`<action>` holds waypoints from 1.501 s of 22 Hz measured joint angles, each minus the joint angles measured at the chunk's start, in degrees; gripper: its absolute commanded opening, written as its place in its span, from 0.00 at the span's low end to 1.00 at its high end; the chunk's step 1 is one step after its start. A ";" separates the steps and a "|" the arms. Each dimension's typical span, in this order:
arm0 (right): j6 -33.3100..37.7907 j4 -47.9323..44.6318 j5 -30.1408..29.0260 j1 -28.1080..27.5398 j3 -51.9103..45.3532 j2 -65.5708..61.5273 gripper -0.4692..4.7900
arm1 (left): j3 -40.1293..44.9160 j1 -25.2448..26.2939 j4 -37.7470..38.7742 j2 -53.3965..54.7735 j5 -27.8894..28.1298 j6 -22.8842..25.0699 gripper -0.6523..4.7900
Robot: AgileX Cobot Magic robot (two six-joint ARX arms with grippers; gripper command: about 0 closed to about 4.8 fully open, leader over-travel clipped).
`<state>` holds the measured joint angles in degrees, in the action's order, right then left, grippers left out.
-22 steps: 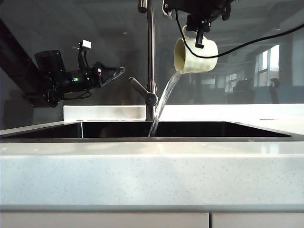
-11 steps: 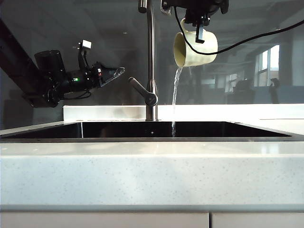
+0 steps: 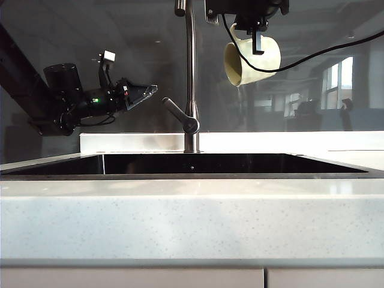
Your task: Pick up the mug next to the sink, go to the faucet to get some water, pour the water into the sink, and finally put the mug back to its place.
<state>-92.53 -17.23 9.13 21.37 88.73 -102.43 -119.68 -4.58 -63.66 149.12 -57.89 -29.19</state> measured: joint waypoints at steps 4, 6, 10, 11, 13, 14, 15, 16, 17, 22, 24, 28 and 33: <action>13.97 0.59 4.92 0.02 0.00 0.57 0.08 | 0.02 0.00 0.00 0.00 0.00 -0.02 0.66; 25.07 2.54 7.67 0.02 -0.02 2.36 0.08 | 0.04 0.00 0.02 0.00 0.00 -0.02 0.66; 49.72 10.88 8.41 -1.33 0.07 7.13 0.08 | 0.04 0.00 0.00 0.00 0.00 0.00 0.66; 58.66 14.05 7.02 -2.38 0.00 7.72 0.08 | 0.02 0.00 0.00 0.00 0.00 -0.02 0.66; 71.97 15.82 2.84 -4.87 -3.65 9.51 0.08 | 0.02 0.02 0.00 0.00 0.00 -0.07 0.66; 77.68 14.99 1.77 -5.99 -6.99 10.95 0.08 | 0.02 0.04 0.00 0.00 0.00 -0.57 0.66; 80.52 13.86 1.68 -6.67 -9.01 11.76 0.08 | -0.02 0.04 0.00 0.00 0.00 -1.11 0.66; 82.66 11.74 1.68 -7.28 -11.28 12.70 0.08 | -0.02 0.00 -0.02 0.00 0.00 -1.49 0.66; 87.10 5.68 1.31 -8.94 -17.94 15.56 0.08 | -0.02 0.02 0.02 0.00 0.00 -2.40 0.66; 94.71 -6.38 2.80 -12.74 -31.41 21.00 0.08 | -0.02 0.02 0.00 0.00 -0.02 -2.73 0.66; 96.70 -12.28 3.98 -14.25 -37.73 23.21 0.08 | -0.02 0.02 0.00 0.00 0.00 -2.80 0.66; 97.63 -24.87 5.92 -16.85 -48.63 24.96 0.08 | -0.02 0.02 -0.02 0.00 0.00 -2.80 0.66; 99.36 -40.11 8.70 -20.11 -60.15 24.41 0.08 | -0.02 0.07 0.00 0.00 0.00 -2.78 0.66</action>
<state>6.83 -57.34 17.82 1.26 28.58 -78.02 -119.70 -4.51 -63.66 149.12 -57.89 -31.97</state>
